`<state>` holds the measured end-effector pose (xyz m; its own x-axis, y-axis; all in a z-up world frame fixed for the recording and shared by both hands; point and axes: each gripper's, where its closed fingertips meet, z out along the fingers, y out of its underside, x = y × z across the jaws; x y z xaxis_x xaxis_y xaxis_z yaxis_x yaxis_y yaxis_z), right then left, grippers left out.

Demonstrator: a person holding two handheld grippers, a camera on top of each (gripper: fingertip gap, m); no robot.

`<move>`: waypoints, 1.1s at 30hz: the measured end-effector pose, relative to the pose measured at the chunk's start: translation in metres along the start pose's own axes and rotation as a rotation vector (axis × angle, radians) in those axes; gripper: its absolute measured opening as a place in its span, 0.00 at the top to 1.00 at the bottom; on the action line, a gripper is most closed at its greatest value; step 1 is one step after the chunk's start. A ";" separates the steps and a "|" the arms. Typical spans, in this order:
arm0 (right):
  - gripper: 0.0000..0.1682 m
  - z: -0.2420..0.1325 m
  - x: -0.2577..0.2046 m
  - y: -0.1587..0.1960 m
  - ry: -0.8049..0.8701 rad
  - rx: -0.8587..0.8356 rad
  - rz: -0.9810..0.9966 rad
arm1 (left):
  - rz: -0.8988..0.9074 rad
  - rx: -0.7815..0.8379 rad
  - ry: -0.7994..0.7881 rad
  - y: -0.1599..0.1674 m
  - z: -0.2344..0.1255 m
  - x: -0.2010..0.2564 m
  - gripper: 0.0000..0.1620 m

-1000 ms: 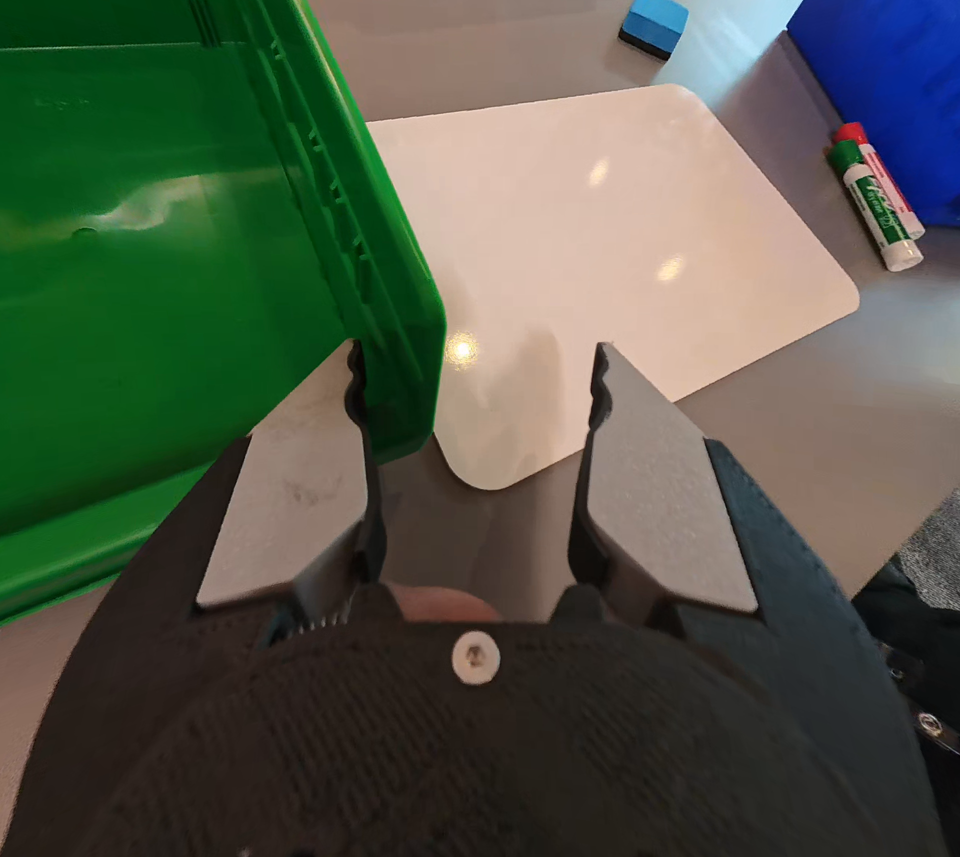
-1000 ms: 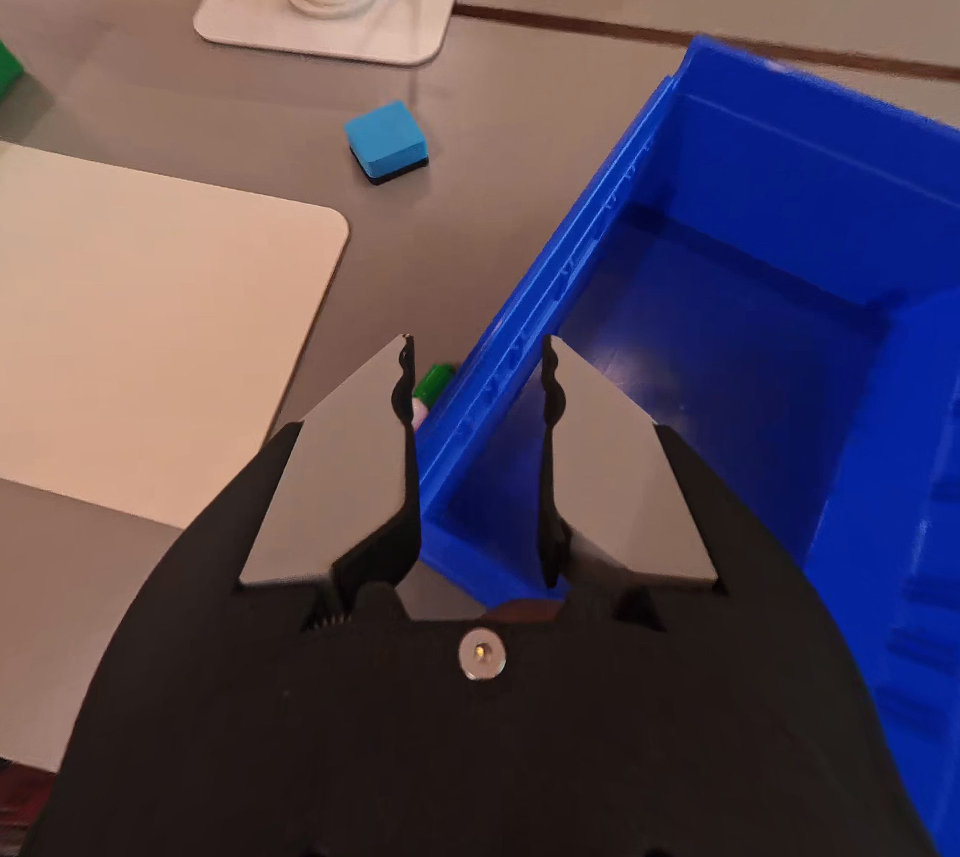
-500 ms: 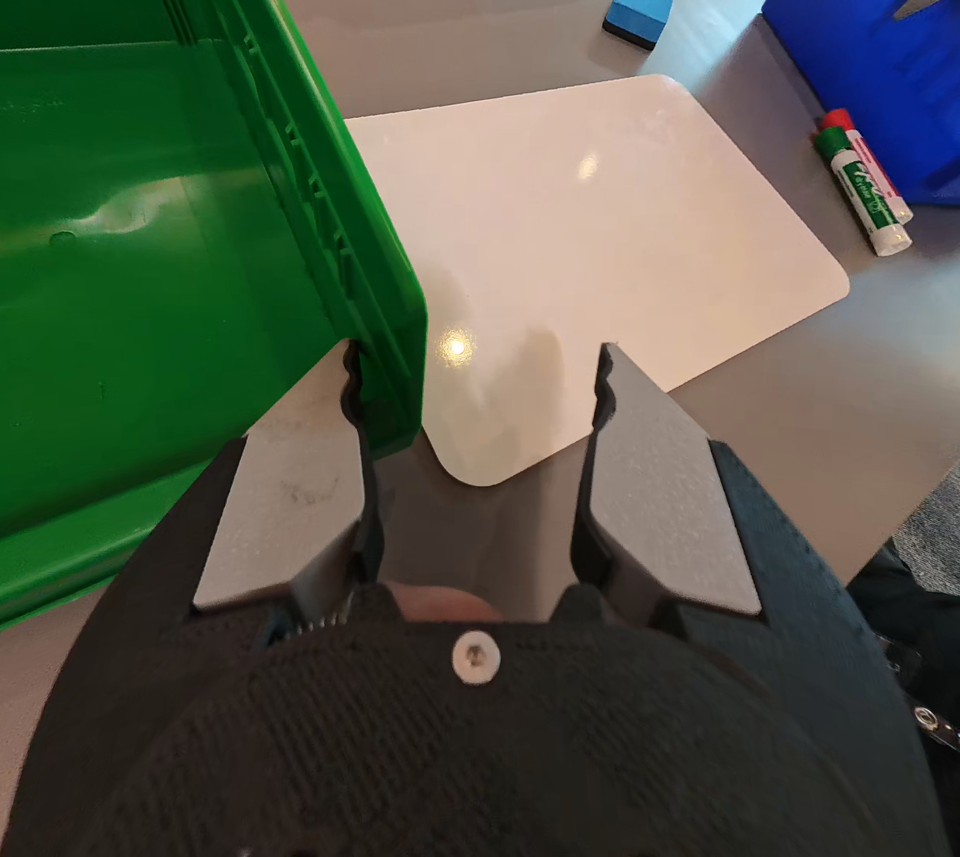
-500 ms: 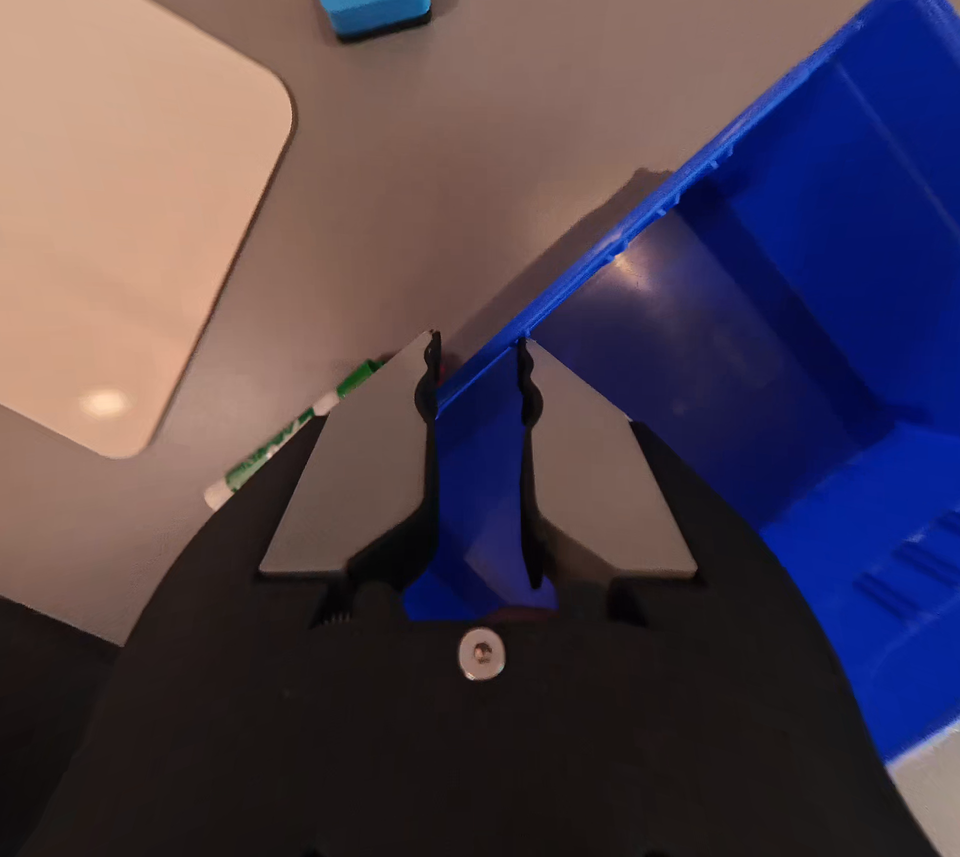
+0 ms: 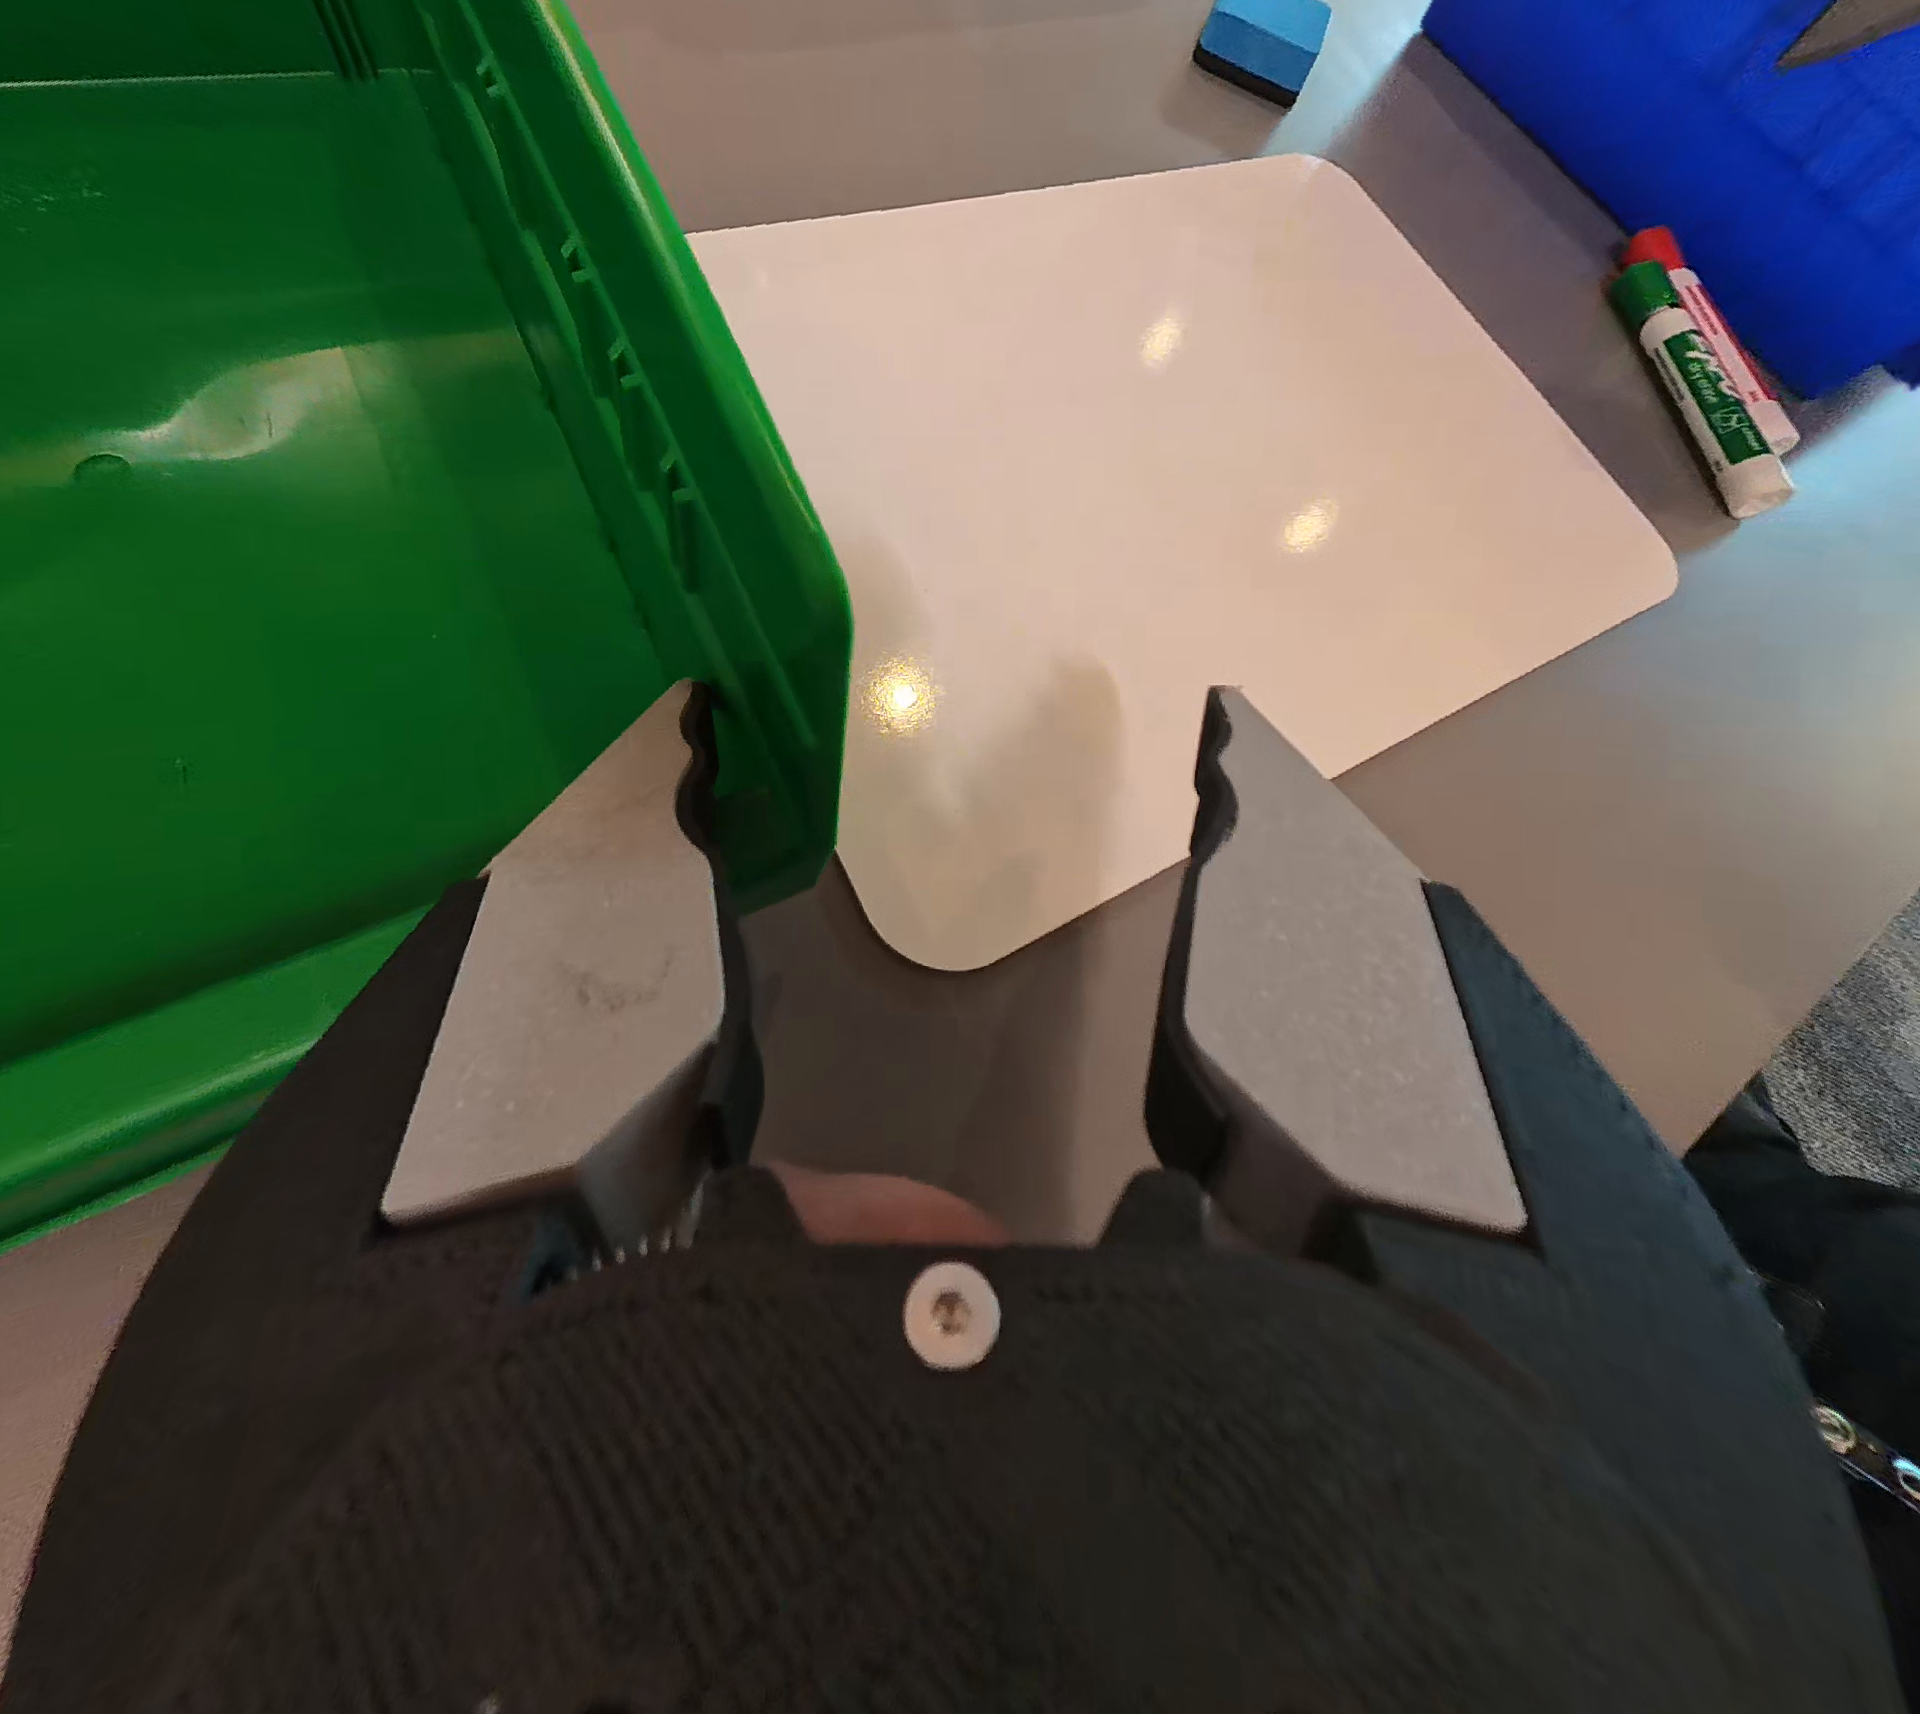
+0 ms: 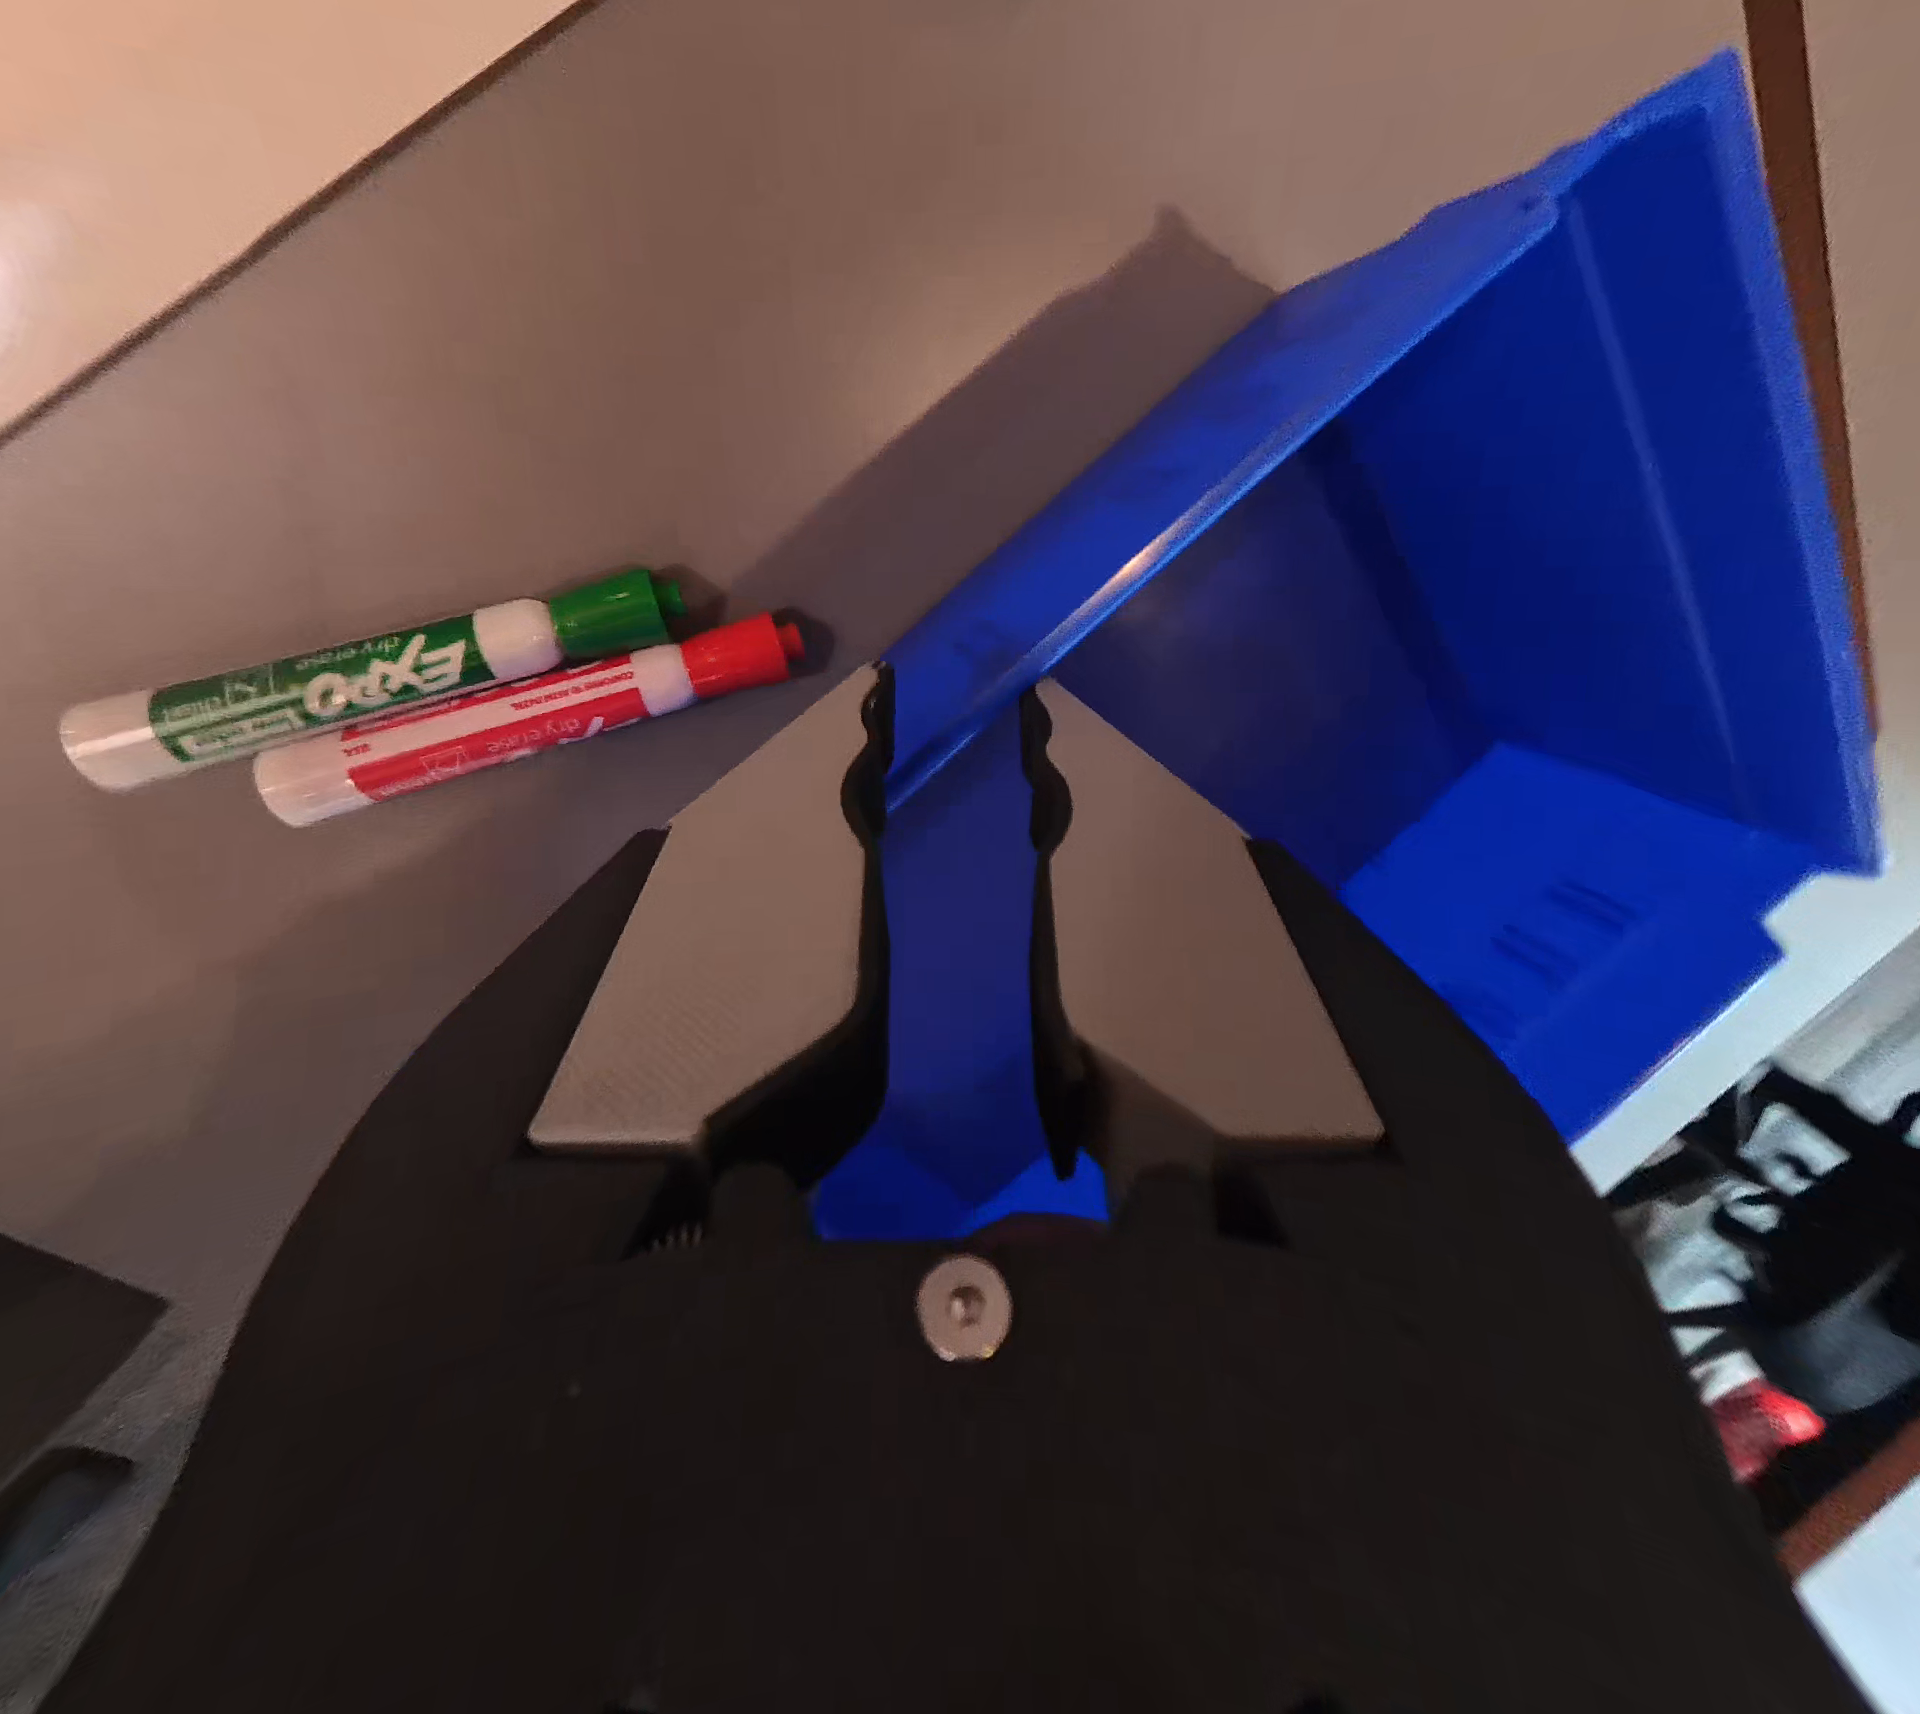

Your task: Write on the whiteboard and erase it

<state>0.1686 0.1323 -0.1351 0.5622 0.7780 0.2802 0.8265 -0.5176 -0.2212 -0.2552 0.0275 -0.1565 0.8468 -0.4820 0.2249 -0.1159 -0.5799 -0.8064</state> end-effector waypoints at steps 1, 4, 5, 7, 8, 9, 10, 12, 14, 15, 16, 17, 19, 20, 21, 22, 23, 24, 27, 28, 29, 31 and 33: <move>0.89 0.001 0.003 0.000 0.003 -0.003 0.064 | -0.002 0.003 -0.003 0.000 0.000 0.000 0.44; 0.91 0.003 0.007 -0.006 -0.006 0.035 0.226 | 0.004 0.011 -0.035 -0.001 0.002 -0.004 0.49; 0.92 0.004 0.007 -0.006 -0.009 0.043 0.273 | 0.005 0.012 -0.054 -0.001 0.002 -0.007 0.52; 0.93 0.003 0.008 -0.007 -0.001 0.061 0.319 | 0.002 0.017 -0.064 -0.002 0.003 -0.008 0.54; 0.93 0.002 0.008 -0.007 0.001 0.072 0.338 | -0.004 0.022 -0.057 -0.003 0.003 -0.008 0.53; 0.93 0.002 0.008 -0.008 -0.006 0.086 0.362 | -0.012 0.030 -0.054 -0.004 0.004 -0.008 0.54; 0.91 0.001 0.006 -0.008 -0.025 0.102 0.391 | -0.021 0.039 -0.054 -0.006 0.004 -0.010 0.55; 0.92 -0.005 0.005 -0.009 -0.046 0.137 0.432 | -0.029 0.050 -0.053 -0.008 0.005 -0.012 0.57; 0.86 -0.017 0.015 -0.007 0.024 0.168 0.456 | -0.025 0.050 -0.066 -0.008 0.006 -0.014 0.58; 0.85 -0.024 0.018 -0.006 0.058 0.183 0.460 | -0.020 0.050 -0.073 -0.008 0.006 -0.015 0.59; 0.85 -0.034 0.016 -0.008 0.080 0.211 0.459 | -0.015 0.051 -0.078 -0.008 0.006 -0.015 0.60; 0.84 -0.044 0.010 -0.012 0.090 0.252 0.458 | -0.014 0.040 -0.083 -0.007 0.006 -0.014 0.56; 0.81 -0.064 -0.018 -0.025 0.047 0.351 0.441 | 0.007 0.008 -0.092 -0.005 0.002 -0.011 0.47; 0.80 -0.071 -0.038 -0.031 0.010 0.400 0.431 | 0.029 0.023 -0.096 -0.009 -0.002 -0.008 0.47; 0.80 -0.074 -0.059 -0.033 -0.022 0.433 0.428 | 0.044 0.045 -0.097 -0.015 -0.008 -0.006 0.47; 0.79 -0.071 -0.078 -0.031 -0.043 0.430 0.438 | 0.050 0.065 -0.090 -0.021 -0.014 -0.002 0.47; 0.78 -0.065 -0.094 -0.026 -0.047 0.416 0.455 | 0.050 0.086 -0.070 -0.027 -0.020 0.003 0.47; 0.79 -0.058 -0.108 -0.023 -0.041 0.418 0.454 | 0.048 0.109 -0.045 -0.032 -0.026 0.008 0.47; 0.81 -0.027 -0.121 -0.006 0.084 0.367 0.467 | 0.044 0.157 0.007 -0.041 -0.039 0.020 0.48; 0.81 -0.017 -0.121 -0.001 0.117 0.343 0.478 | 0.045 0.162 0.014 -0.042 -0.040 0.022 0.48; 0.81 -0.007 -0.124 0.001 0.112 0.323 0.485 | 0.047 0.163 0.018 -0.042 -0.040 0.023 0.48; 0.79 0.008 -0.128 0.007 0.105 0.273 0.501 | 0.062 0.152 0.021 -0.039 -0.040 0.026 0.48; 0.78 0.017 -0.129 0.012 0.105 0.244 0.505 | 0.097 0.133 0.006 -0.034 -0.039 0.025 0.48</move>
<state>0.1053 0.0315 -0.1901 0.8962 0.4089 0.1723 0.4309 -0.7094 -0.5578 -0.2504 0.0103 -0.1021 0.8316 -0.5360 0.1453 -0.1270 -0.4383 -0.8898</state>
